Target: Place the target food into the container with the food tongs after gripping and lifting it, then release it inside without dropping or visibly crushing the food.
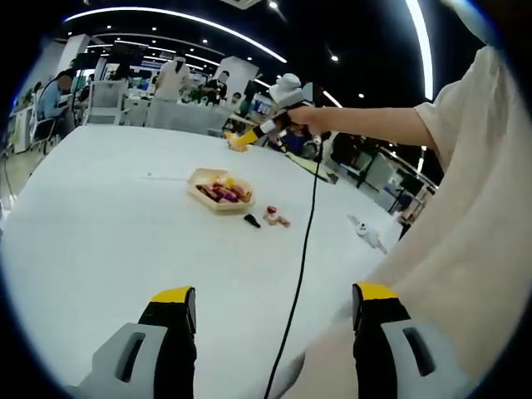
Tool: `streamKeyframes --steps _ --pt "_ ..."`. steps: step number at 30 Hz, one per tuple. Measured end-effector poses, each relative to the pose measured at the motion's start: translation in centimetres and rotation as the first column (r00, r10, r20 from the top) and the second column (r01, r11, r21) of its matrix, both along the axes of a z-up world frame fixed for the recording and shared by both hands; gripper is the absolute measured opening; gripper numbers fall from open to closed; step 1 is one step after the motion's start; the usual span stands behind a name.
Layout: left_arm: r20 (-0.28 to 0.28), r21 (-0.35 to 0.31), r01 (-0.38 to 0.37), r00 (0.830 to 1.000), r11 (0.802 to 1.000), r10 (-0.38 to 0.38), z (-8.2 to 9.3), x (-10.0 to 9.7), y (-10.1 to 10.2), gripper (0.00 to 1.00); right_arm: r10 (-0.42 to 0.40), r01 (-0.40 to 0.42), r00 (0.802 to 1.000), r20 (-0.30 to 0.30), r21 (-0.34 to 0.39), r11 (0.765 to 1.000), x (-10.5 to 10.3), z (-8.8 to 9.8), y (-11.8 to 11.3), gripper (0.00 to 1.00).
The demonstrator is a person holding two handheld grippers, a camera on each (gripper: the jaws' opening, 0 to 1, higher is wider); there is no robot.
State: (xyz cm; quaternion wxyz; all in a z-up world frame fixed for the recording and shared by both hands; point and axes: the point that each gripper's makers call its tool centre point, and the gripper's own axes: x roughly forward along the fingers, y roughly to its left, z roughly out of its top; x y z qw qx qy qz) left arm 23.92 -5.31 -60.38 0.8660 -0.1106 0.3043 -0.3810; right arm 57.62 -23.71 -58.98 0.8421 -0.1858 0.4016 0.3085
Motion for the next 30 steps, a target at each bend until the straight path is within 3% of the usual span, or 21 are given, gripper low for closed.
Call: streamKeyframes --steps 30 --pt "-0.005 0.0 0.005 1.0 1.0 -0.005 -0.18 -0.13 -0.15 0.77 -0.008 0.008 1.0 -0.01 0.003 1.0 -0.43 -0.46 -0.35 0.27"
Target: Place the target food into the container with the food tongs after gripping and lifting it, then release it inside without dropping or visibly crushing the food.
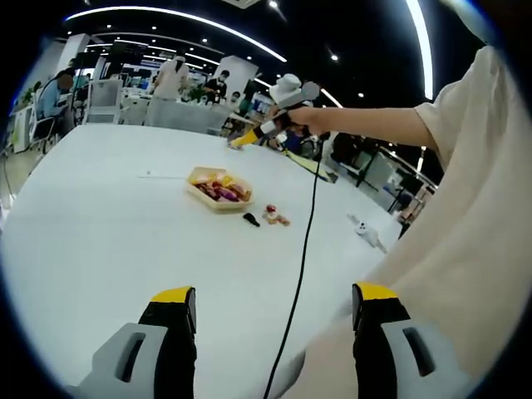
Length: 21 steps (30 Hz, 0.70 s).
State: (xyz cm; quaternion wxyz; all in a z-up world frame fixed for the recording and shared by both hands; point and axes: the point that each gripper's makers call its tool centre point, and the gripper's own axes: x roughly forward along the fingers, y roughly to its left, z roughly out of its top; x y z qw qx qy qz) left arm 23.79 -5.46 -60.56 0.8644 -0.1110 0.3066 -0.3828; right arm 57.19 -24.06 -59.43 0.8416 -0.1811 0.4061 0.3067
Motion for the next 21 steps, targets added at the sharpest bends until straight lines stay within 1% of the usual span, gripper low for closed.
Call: streamKeyframes --steps 9,21 --pt "0.0 -0.002 0.01 1.0 1.0 -0.01 0.0 -0.1 -0.3 0.77 -0.02 0.02 1.0 -0.017 0.002 1.0 -1.2 -0.8 -1.1 0.27" --pt "0.001 -0.002 0.029 1.0 1.0 -0.029 0.1 -0.3 -0.7 0.77 -0.048 0.049 0.997 -0.052 0.006 0.999 -4.0 -2.5 -2.2 0.28"
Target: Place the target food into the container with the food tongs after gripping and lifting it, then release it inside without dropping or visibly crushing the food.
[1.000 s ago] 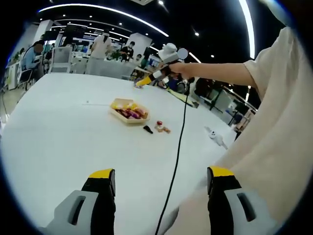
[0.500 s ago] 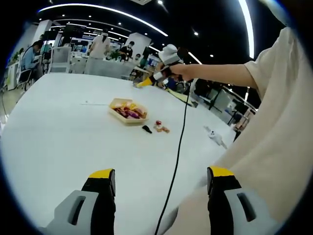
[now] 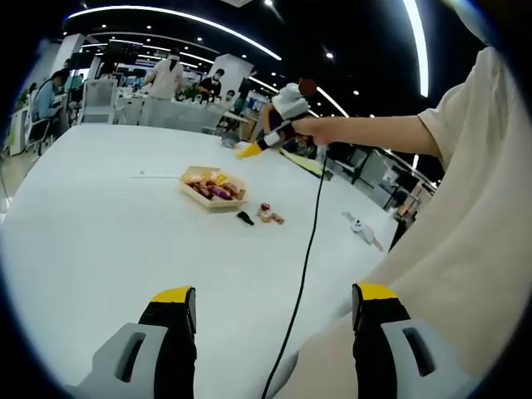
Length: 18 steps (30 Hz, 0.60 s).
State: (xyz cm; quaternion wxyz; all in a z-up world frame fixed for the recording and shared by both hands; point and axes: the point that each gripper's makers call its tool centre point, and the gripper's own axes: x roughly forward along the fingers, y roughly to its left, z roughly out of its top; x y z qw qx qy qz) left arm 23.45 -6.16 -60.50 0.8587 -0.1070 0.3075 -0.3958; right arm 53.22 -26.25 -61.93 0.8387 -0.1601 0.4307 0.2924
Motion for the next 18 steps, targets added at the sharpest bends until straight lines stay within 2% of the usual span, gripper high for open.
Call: streamKeyframes --steps 18 --pt "0.0 -0.001 0.033 0.999 0.999 -0.033 0.0 -0.5 -0.9 0.77 -0.033 0.033 0.998 -0.046 -0.006 0.999 -3.4 -1.9 -2.0 0.28"
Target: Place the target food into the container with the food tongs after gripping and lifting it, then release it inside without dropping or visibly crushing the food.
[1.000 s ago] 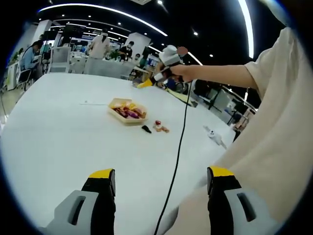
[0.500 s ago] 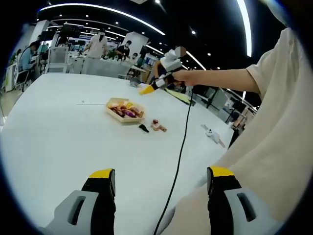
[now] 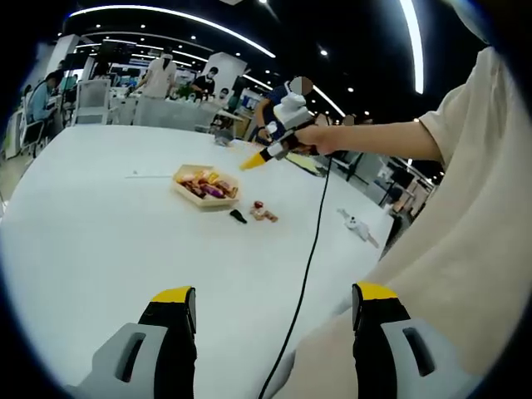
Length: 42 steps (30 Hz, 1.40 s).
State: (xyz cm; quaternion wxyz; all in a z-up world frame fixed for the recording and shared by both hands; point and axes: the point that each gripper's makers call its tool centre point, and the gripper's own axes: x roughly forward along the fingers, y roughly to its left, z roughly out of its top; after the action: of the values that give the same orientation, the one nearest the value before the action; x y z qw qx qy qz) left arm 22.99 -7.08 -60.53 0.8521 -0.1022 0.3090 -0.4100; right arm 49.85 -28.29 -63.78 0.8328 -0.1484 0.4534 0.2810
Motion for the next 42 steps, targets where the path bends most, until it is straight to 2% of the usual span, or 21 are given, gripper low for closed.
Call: streamKeyframes --steps 14,28,42 --pt "-0.005 0.006 0.002 1.0 1.0 -0.002 -0.1 -0.3 0.1 0.77 0.011 -0.01 0.999 -0.048 0.002 1.0 -2.1 -2.4 0.9 0.28" --pt "-0.013 0.005 -0.002 1.0 1.0 0.002 -0.4 -0.5 0.1 0.77 0.013 -0.012 0.997 -0.074 0.009 1.0 -3.5 -3.5 1.3 0.28" --pt "-0.021 0.008 -0.011 1.0 1.0 0.011 -0.5 -0.6 0.4 0.77 0.021 -0.02 0.994 -0.109 0.002 1.0 -5.0 -5.4 1.7 0.28"
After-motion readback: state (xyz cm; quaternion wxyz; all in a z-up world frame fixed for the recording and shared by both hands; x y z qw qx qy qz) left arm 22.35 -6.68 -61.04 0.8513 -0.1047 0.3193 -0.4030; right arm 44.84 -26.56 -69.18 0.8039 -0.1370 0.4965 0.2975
